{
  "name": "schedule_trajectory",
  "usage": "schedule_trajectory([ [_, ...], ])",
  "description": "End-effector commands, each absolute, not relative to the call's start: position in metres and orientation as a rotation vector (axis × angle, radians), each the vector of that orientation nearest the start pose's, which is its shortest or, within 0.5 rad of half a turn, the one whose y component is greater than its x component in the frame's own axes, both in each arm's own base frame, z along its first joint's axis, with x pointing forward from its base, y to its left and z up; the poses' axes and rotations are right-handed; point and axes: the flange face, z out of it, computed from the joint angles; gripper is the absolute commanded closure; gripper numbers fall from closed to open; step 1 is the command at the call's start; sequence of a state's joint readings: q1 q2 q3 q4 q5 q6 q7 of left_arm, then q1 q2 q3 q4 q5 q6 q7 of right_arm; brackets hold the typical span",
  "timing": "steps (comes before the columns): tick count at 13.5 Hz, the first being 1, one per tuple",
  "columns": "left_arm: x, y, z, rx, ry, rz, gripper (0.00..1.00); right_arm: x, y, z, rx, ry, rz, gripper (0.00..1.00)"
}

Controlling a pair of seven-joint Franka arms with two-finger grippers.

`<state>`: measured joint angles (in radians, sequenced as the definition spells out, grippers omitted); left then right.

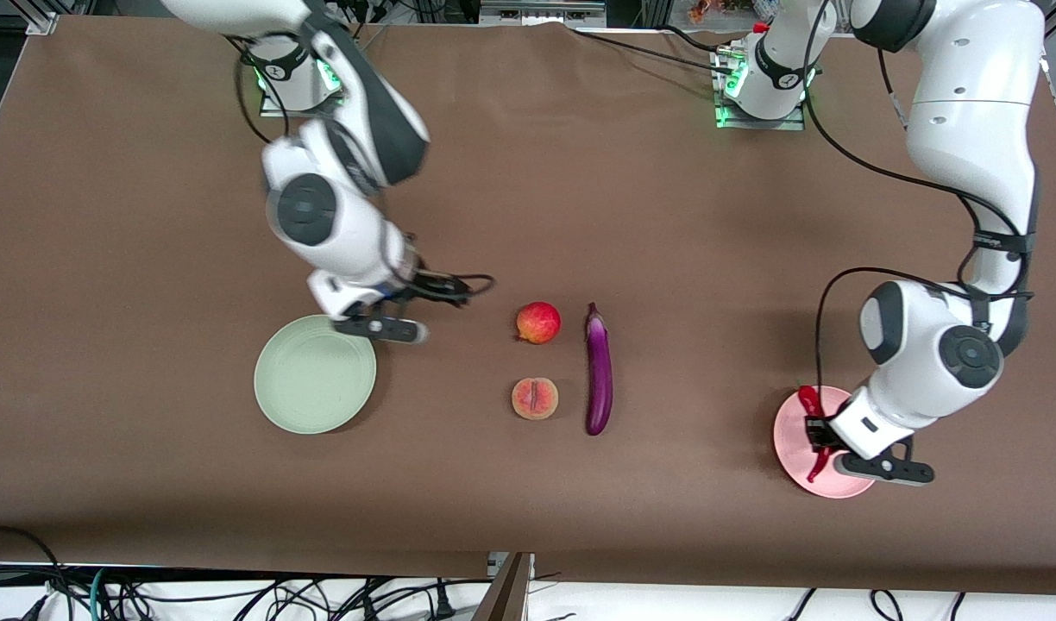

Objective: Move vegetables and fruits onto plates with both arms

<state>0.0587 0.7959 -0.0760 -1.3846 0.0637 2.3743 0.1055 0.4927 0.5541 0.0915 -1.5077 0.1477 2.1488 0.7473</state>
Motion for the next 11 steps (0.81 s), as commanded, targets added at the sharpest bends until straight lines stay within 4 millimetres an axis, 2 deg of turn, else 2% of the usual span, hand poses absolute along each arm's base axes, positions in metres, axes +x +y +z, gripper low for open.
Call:
schedule_trajectory([
  [1, 0.757, 0.011, 0.243, -3.076, 0.245, -0.339, 0.97, 0.586, 0.442, 0.306, -2.838, 0.569, 0.000, 0.00],
  [2, 0.758, 0.012, 0.238, -3.074, 0.242, -0.353, 0.83, 0.578, 0.463, 0.288, -2.829, 0.601, -0.007, 0.00],
  [3, 0.758, 0.015, 0.236, -3.076, 0.233, -0.353, 0.71, 0.575, 0.475, 0.277, -2.834, 0.618, -0.017, 0.00],
  [4, 0.757, 0.018, 0.234, -3.077, 0.227, -0.351, 0.53, 0.577, 0.480, 0.270, -2.840, 0.622, -0.026, 0.00],
  [5, 0.757, 0.025, 0.232, -3.083, 0.207, -0.349, 0.17, 0.576, 0.484, 0.262, -2.842, 0.636, -0.018, 0.00],
  [6, 0.757, 0.040, 0.229, -3.091, 0.167, -0.346, 0.00, 0.573, 0.488, 0.255, -2.836, 0.644, -0.025, 0.00],
  [7, 0.757, 0.041, 0.231, -3.091, 0.164, -0.351, 0.00, 0.570, 0.494, 0.252, -2.830, 0.643, -0.035, 0.00],
  [8, 0.762, 0.036, 0.241, -3.092, 0.158, -0.380, 0.00, 0.568, 0.495, 0.245, -2.839, 0.638, -0.034, 0.00],
  [9, 0.765, 0.026, 0.249, -3.095, 0.166, -0.391, 0.00, 0.567, 0.496, 0.241, -2.837, 0.639, -0.036, 0.00],
  [11, 0.766, -0.007, 0.260, -3.124, 0.188, -0.411, 0.00, 0.564, 0.502, 0.228, -2.822, 0.629, -0.056, 0.00],
])
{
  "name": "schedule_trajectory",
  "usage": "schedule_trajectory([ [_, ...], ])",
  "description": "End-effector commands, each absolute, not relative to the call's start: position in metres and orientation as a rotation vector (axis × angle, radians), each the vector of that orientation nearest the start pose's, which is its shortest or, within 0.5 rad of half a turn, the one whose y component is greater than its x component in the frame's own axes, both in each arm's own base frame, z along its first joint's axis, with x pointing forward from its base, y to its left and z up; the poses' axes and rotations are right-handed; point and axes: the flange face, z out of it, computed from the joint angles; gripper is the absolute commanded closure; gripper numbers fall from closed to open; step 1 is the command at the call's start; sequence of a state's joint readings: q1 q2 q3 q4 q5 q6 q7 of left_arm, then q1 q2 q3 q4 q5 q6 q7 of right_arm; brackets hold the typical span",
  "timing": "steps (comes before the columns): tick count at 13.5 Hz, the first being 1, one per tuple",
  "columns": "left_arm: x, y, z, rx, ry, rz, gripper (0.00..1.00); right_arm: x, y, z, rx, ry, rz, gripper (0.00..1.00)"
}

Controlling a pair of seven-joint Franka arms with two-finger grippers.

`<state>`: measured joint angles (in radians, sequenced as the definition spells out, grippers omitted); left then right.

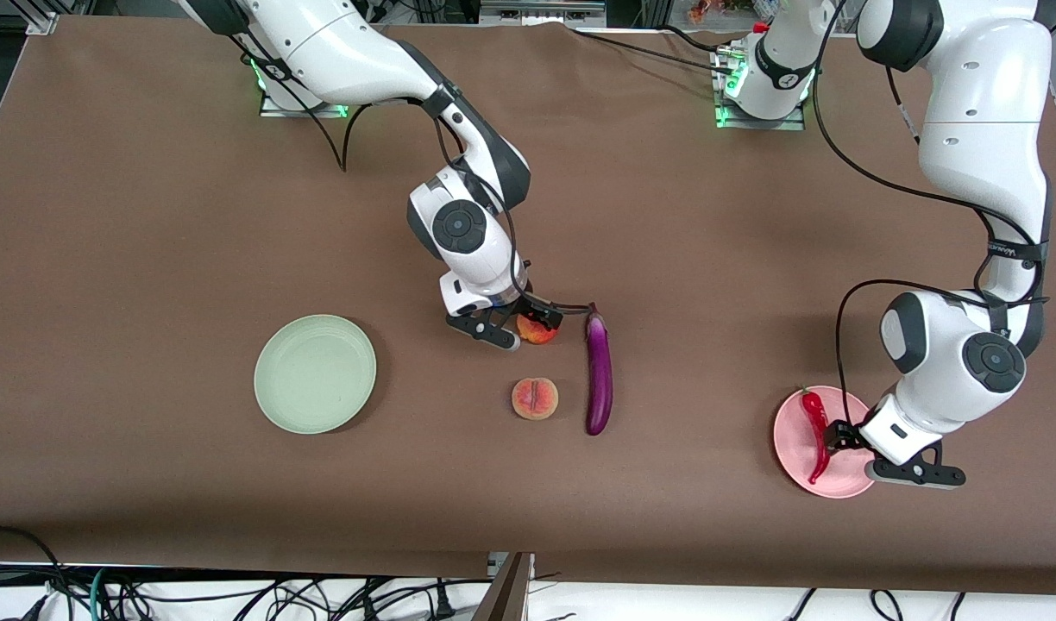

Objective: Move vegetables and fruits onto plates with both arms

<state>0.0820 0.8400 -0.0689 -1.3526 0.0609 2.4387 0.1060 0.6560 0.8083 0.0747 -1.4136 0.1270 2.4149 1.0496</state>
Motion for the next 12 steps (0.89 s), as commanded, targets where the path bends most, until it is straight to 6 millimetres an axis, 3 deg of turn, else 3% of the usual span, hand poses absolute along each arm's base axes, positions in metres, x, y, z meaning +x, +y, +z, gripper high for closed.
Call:
schedule_trajectory([
  [1, 0.765, -0.026, 0.262, -3.174, 0.166, -0.392, 0.00, 0.564, 0.503, 0.222, -2.814, 0.629, -0.068, 0.00],
  [2, 0.761, -0.047, 0.260, -3.232, 0.127, -0.343, 0.00, 0.563, 0.504, 0.219, -2.808, 0.634, -0.072, 0.00],
  [4, 0.763, -0.094, 0.278, -3.288, 0.026, -0.329, 0.00, 0.563, 0.504, 0.219, -2.806, 0.642, -0.074, 0.00],
  [6, 0.753, -0.155, 0.277, -3.300, -0.030, -0.291, 0.00, 0.562, 0.504, 0.218, -2.809, 0.642, -0.072, 0.02],
  [7, 0.747, -0.180, 0.271, -3.307, -0.082, -0.266, 0.00, 0.562, 0.503, 0.217, -2.815, 0.634, -0.074, 0.11],
  [8, 0.740, -0.203, 0.268, -3.312, -0.123, -0.246, 0.00, 0.562, 0.502, 0.215, -2.824, 0.624, -0.080, 0.26],
  [12, 0.716, -0.265, 0.254, -3.317, -0.264, -0.171, 0.00, 0.572, 0.490, 0.223, -2.832, 0.602, -0.089, 0.88],
])
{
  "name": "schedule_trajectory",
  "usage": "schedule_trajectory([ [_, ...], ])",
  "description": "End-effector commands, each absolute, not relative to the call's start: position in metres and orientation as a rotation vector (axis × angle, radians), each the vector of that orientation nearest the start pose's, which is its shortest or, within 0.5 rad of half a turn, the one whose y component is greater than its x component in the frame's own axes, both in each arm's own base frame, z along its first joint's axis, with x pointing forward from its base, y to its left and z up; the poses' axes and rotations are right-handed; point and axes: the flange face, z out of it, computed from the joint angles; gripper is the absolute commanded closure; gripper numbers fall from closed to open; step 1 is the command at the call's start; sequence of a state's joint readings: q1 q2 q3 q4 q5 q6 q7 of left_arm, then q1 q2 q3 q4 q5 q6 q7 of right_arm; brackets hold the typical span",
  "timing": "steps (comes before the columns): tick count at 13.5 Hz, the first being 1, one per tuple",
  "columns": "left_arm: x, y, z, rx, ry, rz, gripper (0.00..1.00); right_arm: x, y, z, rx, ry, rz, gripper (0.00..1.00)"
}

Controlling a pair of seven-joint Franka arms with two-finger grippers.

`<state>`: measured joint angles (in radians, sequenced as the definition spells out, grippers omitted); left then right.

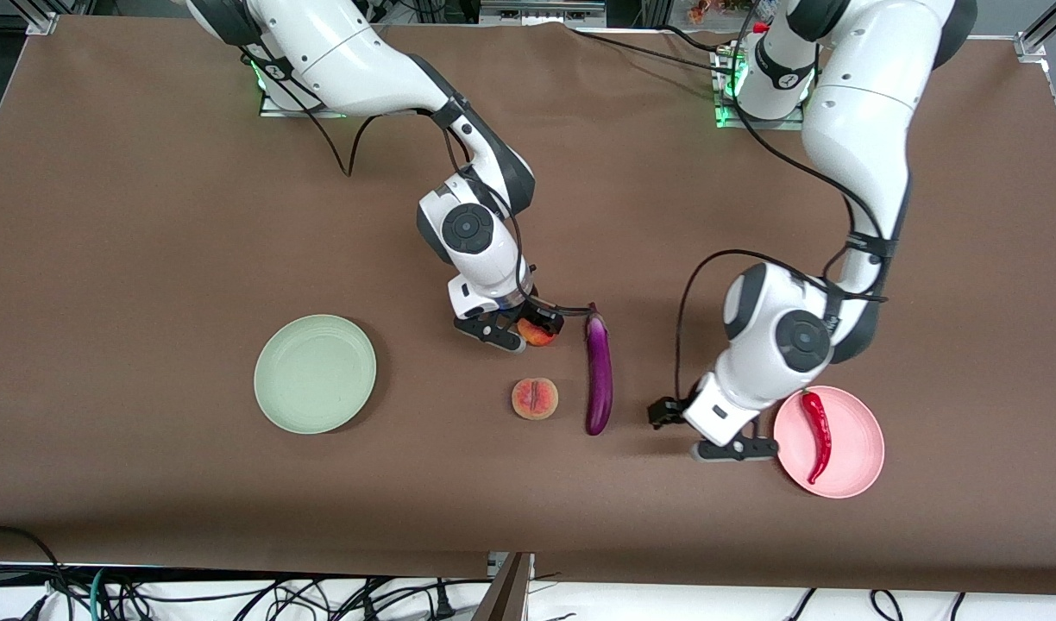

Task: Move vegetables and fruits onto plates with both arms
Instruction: 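Grasp the purple eggplant with the left gripper while the right gripper lifts the pomegranate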

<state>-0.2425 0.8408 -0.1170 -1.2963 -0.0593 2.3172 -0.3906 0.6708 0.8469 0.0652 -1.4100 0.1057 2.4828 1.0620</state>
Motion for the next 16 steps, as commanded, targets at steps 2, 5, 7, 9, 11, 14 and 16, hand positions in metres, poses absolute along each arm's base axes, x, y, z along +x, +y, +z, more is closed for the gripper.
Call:
schedule_trajectory([
  [2, 0.700, -0.299, 0.237, -3.318, -0.199, -0.126, 0.00, 0.575, 0.482, 0.245, -2.858, 0.605, -0.051, 1.00],
  [5, 0.677, -0.326, 0.210, -3.304, -0.162, -0.044, 0.00, 0.572, 0.481, 0.268, -2.871, 0.614, -0.022, 1.00],
  [7, 0.663, -0.336, 0.197, -3.293, -0.137, 0.003, 0.00, 0.577, 0.467, 0.286, -2.901, 0.611, -0.010, 1.00],
  [9, 0.658, -0.338, 0.189, -3.286, -0.128, 0.025, 0.00, 0.589, 0.432, 0.316, -2.972, 0.520, 0.056, 1.00],
  [11, 0.649, -0.352, 0.185, -3.284, -0.089, 0.026, 0.12, 0.609, 0.378, 0.338, -3.033, 0.368, 0.134, 1.00],
  [14, 0.649, -0.351, 0.182, -3.283, -0.092, 0.030, 0.84, 0.629, 0.275, 0.351, -3.067, 0.153, 0.214, 1.00],
  [16, 0.652, -0.348, 0.184, -3.284, -0.099, 0.025, 1.00, 0.651, 0.201, 0.330, -3.057, -0.009, 0.222, 1.00],
])
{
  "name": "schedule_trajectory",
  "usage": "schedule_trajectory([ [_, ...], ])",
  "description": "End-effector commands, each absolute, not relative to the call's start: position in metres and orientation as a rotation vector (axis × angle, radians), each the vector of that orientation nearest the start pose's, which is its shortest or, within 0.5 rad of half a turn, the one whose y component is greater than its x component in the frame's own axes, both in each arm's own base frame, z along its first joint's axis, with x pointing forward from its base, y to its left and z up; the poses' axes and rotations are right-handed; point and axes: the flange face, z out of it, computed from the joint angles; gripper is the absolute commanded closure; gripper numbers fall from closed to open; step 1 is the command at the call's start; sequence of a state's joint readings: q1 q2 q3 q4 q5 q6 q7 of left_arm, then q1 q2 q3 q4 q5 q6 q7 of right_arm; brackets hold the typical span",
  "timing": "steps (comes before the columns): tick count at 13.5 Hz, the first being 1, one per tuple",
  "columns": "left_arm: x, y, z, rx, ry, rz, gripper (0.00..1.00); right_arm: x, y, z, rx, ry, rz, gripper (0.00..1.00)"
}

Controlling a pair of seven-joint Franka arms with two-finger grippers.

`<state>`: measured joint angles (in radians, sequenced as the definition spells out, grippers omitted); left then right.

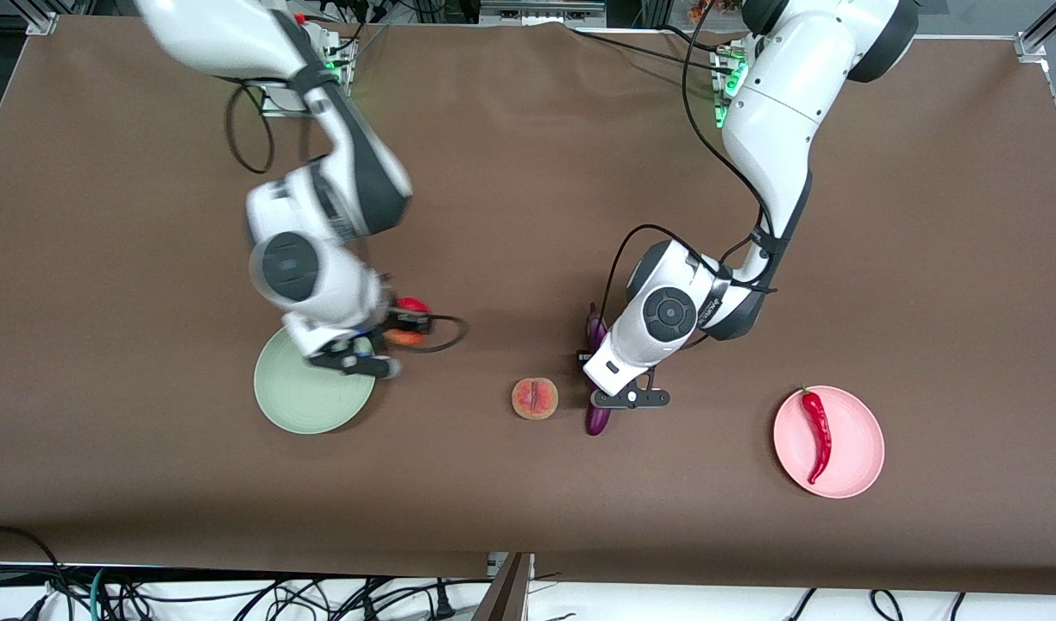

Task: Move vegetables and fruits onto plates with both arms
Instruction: 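Lower the eggplant onto the pink plate while the right gripper drops the pomegranate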

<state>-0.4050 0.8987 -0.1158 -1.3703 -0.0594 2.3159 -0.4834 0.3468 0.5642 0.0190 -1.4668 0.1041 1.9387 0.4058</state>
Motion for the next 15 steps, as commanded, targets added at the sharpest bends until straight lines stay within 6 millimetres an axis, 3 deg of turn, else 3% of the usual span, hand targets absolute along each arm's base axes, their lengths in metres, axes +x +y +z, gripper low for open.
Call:
schedule_trajectory([
  [1, 0.658, -0.343, 0.194, -3.285, -0.100, -0.001, 1.00, 0.661, 0.176, 0.318, -3.050, -0.053, 0.212, 0.99],
  [2, 0.667, -0.330, 0.205, -3.285, -0.122, -0.025, 1.00, 0.666, 0.165, 0.308, -3.042, -0.138, 0.196, 0.85],
  [3, 0.683, -0.304, 0.222, -3.289, -0.161, -0.066, 1.00, 0.669, 0.154, 0.301, -3.033, -0.220, 0.185, 0.72],
  [4, 0.696, -0.279, 0.243, -3.292, -0.182, -0.110, 1.00, 0.673, 0.137, 0.294, -3.027, -0.249, 0.186, 0.42],
  [5, 0.709, -0.245, 0.256, -3.286, -0.176, -0.114, 1.00, 0.674, 0.131, 0.291, -3.018, -0.255, 0.194, 0.00],
  [7, 0.732, -0.189, 0.281, -3.278, -0.043, -0.102, 1.00, 0.669, 0.147, 0.308, -2.993, -0.239, 0.204, 0.00],
  [9, 0.746, -0.124, 0.282, -3.237, 0.085, -0.119, 1.00, 0.664, 0.167, 0.319, -3.011, -0.041, 0.236, 0.00],
  [11, 0.754, -0.068, 0.284, -3.115, 0.178, -0.142, 1.00, 0.653, 0.223, 0.330, -2.997, 0.098, 0.234, 0.00],
  [13, 0.756, -0.028, 0.278, -3.088, 0.182, -0.128, 1.00, 0.641, 0.300, 0.349, -2.948, 0.302, 0.166, 0.00],
  [15, 0.756, 0.016, 0.268, -3.083, 0.231, -0.113, 1.00, 0.640, 0.361, 0.345, -2.864, 0.474, 0.055, 0.00],
])
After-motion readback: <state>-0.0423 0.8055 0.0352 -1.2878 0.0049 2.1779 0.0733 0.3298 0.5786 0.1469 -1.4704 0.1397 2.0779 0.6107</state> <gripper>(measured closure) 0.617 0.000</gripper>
